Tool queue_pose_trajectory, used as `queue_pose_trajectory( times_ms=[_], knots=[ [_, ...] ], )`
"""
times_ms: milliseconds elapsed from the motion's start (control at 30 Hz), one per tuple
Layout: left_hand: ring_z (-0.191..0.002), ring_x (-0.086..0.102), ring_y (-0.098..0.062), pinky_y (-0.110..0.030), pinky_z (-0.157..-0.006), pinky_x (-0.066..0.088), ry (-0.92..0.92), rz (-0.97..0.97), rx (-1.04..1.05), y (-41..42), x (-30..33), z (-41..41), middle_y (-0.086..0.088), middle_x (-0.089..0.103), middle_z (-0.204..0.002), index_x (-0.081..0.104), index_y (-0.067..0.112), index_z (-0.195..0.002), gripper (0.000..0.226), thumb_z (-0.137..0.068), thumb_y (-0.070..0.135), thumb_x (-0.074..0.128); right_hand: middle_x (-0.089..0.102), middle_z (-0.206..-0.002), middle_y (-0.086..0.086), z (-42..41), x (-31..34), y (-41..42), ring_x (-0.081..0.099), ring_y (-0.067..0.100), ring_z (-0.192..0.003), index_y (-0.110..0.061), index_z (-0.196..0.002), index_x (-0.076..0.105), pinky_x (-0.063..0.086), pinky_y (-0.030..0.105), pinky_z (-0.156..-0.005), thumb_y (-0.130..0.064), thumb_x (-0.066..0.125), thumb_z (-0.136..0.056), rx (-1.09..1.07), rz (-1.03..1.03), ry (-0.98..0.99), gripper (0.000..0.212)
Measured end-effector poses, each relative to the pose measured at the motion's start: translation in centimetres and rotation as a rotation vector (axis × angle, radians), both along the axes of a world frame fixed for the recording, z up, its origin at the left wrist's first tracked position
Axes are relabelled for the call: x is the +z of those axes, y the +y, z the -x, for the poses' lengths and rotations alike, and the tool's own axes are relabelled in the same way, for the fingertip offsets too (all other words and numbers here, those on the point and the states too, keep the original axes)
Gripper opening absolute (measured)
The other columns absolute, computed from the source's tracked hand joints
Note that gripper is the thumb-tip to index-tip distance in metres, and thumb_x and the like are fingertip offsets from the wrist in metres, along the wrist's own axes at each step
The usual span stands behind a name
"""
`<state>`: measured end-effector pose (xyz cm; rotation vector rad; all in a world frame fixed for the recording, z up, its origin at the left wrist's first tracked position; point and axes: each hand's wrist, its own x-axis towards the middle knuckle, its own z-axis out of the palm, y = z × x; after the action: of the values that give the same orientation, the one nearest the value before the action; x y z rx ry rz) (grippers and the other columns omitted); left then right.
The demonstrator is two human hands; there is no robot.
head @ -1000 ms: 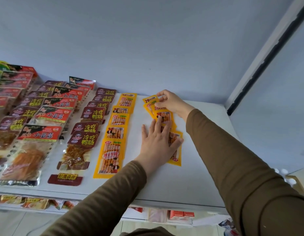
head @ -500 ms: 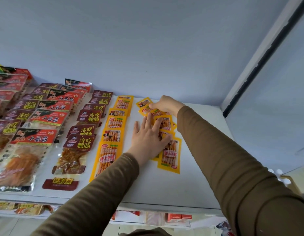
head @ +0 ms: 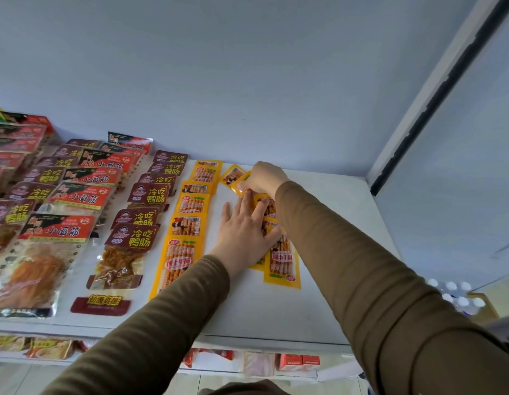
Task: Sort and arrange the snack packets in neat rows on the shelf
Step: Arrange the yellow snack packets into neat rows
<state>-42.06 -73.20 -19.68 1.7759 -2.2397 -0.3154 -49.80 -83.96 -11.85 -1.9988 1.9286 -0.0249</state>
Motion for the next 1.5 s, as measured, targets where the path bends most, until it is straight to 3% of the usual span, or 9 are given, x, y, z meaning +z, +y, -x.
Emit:
queue_pose_trajectory(
  times_ms=[200, 300, 433, 767, 867, 1000, 1167, 1333, 1500],
  knots=[
    [-0.159, 0.001, -0.025, -0.055, -0.127, -0.004, -0.004, -0.011, -0.003, 0.6, 0.5, -0.2, -0.009, 0.005, -0.172, 0.012, 0.035, -0.161, 0.079, -0.094, 0.077, 0.017, 0.069, -0.118, 0.01, 0.6, -0.2, -0.7, 0.065, 0.028, -0.109, -0.006, -0.122, 0.064, 0.053, 0.041, -0.098, -0.038, 0.073, -0.088, -0.064, -0.142, -0.274, 0.047],
    [-0.159, -0.002, -0.024, -0.053, -0.126, -0.006, -0.009, -0.029, -0.002, 0.8, 0.7, -0.4, -0.008, -0.001, -0.173, 0.009, 0.035, -0.162, 0.078, -0.096, 0.076, 0.017, 0.074, -0.106, 0.003, 2.8, -0.9, -0.7, 0.069, 0.022, -0.1, -0.013, -0.11, 0.07, 0.053, 0.038, -0.093, -0.036, 0.074, -0.089, -0.05, -0.131, -0.562, 0.031],
    [-0.159, -0.002, -0.024, -0.053, -0.127, -0.005, -0.012, -0.025, 0.009, 1.0, 0.8, -0.5, -0.009, -0.005, -0.172, 0.007, 0.033, -0.163, 0.079, -0.097, 0.074, 0.019, 0.073, -0.113, 0.006, 5.3, -2.0, 0.1, 0.072, 0.023, -0.102, -0.014, -0.123, 0.066, 0.057, 0.037, -0.091, -0.018, 0.065, -0.098, -0.063, -0.186, -0.84, 0.026],
    [-0.159, 0.007, -0.023, -0.048, -0.129, 0.001, -0.028, 0.023, 0.018, 0.6, 2.0, -3.1, -0.005, -0.002, -0.173, 0.009, 0.03, -0.162, 0.072, -0.102, 0.066, 0.024, 0.064, -0.103, -0.001, 0.4, -5.2, 3.4, 0.064, 0.017, -0.099, -0.011, -0.131, 0.065, 0.053, 0.03, -0.088, 0.001, 0.057, -0.095, -0.478, 0.202, -1.196, 0.039],
    [-0.159, 0.008, -0.022, -0.045, -0.129, 0.002, -0.022, -0.021, -0.023, 0.3, 2.5, -4.2, -0.004, 0.0, -0.173, 0.009, 0.029, -0.162, 0.068, -0.103, 0.058, 0.029, 0.066, -0.105, -0.001, -0.9, -5.5, 3.9, 0.065, 0.016, -0.097, -0.013, -0.129, 0.065, 0.053, 0.025, -0.082, 0.001, 0.055, -0.095, -0.526, 0.296, -1.17, 0.038],
    [-0.159, 0.006, -0.02, -0.046, -0.127, -0.007, -0.118, -0.062, -0.085, 0.2, 3.7, -5.0, -0.001, 0.0, -0.173, 0.006, 0.03, -0.164, 0.07, -0.103, 0.053, 0.031, 0.069, -0.109, 0.002, -1.1, -5.7, 4.0, 0.068, 0.02, -0.101, -0.017, -0.131, 0.058, 0.055, 0.039, -0.093, -0.006, 0.055, -0.095, -0.495, 0.364, -1.022, 0.037],
    [-0.159, 0.004, -0.026, -0.052, -0.128, -0.004, -0.271, -0.004, -0.063, 1.5, 4.4, -6.1, -0.001, -0.002, -0.173, 0.003, 0.032, -0.164, 0.075, -0.101, 0.068, 0.023, 0.068, -0.116, -0.002, 1.9, -4.7, 3.6, 0.066, 0.021, -0.102, -0.024, -0.134, 0.05, 0.05, 0.033, -0.081, -0.023, 0.057, -0.098, -0.274, 0.45, -0.45, 0.037],
    [-0.159, 0.003, -0.025, -0.045, -0.127, -0.003, -0.168, 0.036, -0.042, 6.8, 4.6, -4.9, -0.003, 0.004, -0.173, 0.011, 0.033, -0.163, 0.072, -0.102, 0.069, 0.023, 0.061, -0.133, -0.003, 3.2, -4.5, 3.3, 0.054, 0.017, -0.123, -0.022, -0.135, 0.057, 0.047, 0.037, -0.101, -0.023, 0.055, -0.1, 0.05, 0.531, -0.548, 0.035],
    [-0.158, 0.004, -0.025, -0.055, -0.127, -0.002, -0.264, -0.015, -0.12, 9.3, 3.4, -4.9, 0.002, 0.004, -0.173, 0.008, 0.041, -0.162, 0.075, -0.096, 0.075, 0.007, 0.047, -0.153, -0.006, 2.8, -6.7, 3.8, 0.035, 0.018, -0.142, -0.026, -0.143, 0.056, 0.032, 0.039, -0.117, -0.031, 0.049, -0.105, 0.326, 0.374, -0.381, 0.039]
  ],
)
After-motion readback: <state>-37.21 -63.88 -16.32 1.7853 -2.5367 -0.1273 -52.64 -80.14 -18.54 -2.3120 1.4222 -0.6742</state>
